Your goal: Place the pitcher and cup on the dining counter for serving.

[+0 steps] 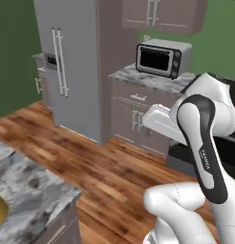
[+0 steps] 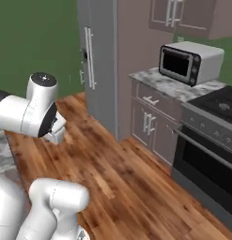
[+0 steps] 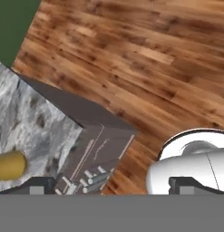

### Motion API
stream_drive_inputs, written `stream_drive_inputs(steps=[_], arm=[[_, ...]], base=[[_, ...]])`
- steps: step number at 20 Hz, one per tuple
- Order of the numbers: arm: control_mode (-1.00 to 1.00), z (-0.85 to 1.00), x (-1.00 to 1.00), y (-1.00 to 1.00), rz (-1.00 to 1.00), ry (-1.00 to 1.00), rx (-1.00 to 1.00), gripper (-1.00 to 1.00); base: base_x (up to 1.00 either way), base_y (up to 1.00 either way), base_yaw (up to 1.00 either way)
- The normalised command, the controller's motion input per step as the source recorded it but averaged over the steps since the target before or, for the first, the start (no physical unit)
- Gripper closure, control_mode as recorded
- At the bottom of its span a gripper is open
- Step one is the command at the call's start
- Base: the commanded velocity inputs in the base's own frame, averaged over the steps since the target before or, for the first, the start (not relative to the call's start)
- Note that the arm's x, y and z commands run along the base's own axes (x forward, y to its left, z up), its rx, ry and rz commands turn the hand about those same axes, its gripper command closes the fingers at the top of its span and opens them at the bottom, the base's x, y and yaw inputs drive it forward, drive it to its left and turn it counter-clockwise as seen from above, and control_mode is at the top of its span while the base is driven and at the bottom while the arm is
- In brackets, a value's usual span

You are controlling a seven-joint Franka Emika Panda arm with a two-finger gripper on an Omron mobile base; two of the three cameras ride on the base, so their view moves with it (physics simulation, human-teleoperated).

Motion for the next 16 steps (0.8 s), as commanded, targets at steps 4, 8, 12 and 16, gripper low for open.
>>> stream_drive_inputs(steps=[4, 8, 12, 16], arm=[[1.0, 0.0, 0.0, 0.0, 0.0, 0.0, 0.0, -1.0], [1.0, 0.0, 0.0, 0.0, 0.0, 0.0, 0.0, -1.0], [1.0, 0.0, 0.0, 0.0, 0.0, 0.0, 0.0, -1.0], [1.0, 0.0, 0.0, 0.0, 0.0, 0.0, 0.0, -1.0]], base=[[-0.06, 0.0, -0.93], [0.0, 0.0, -0.97], [0.0, 0.0, -0.99], [0.0, 0.0, -0.99]])
